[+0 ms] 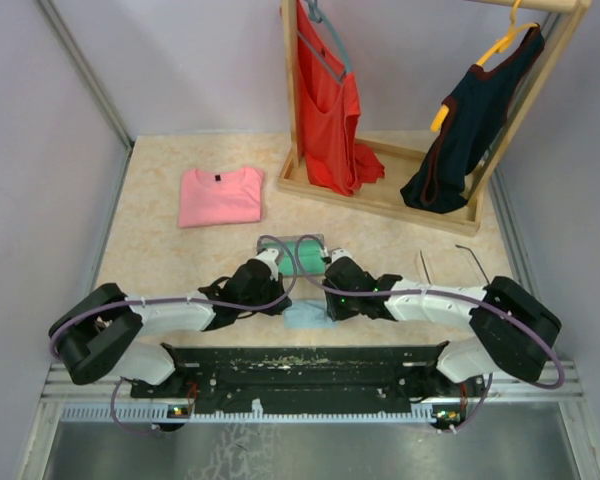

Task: Organize the sunglasses
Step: Pick up the glasses cleaning cloth from the center of the board.

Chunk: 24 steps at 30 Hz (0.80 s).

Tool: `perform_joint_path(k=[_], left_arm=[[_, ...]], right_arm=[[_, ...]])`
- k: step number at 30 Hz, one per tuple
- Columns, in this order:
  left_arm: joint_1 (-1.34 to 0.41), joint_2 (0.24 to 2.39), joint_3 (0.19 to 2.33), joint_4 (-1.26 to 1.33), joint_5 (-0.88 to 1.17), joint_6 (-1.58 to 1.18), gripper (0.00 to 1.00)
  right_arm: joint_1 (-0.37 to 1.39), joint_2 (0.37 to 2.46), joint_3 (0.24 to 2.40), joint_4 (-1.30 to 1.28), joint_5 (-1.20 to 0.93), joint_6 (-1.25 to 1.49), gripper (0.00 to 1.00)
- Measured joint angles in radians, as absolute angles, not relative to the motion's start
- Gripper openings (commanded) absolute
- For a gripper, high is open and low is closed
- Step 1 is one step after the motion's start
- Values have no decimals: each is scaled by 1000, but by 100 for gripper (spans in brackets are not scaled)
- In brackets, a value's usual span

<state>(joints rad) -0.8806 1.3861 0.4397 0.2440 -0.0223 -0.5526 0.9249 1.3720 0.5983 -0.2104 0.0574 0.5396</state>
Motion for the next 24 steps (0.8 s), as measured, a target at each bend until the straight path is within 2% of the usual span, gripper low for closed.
perform_joint_path(k=[5, 10, 14, 19, 24], left_arm=[[-881, 1384, 440, 239, -23, -552, 0], [-879, 1381, 440, 234, -26, -552, 0], [-879, 1377, 440, 227, -26, -552, 0], [-879, 1376, 440, 224, -26, -552, 0], [-879, 1375, 440, 223, -25, -552, 0]], right_arm=[[933, 1337, 599, -284, 117, 546, 29], [933, 1278, 596, -417, 218, 569, 26], [933, 1174, 587, -428, 259, 598, 25], [900, 1113, 567, -324, 228, 648, 36], [847, 1172, 549, -231, 165, 684, 39]])
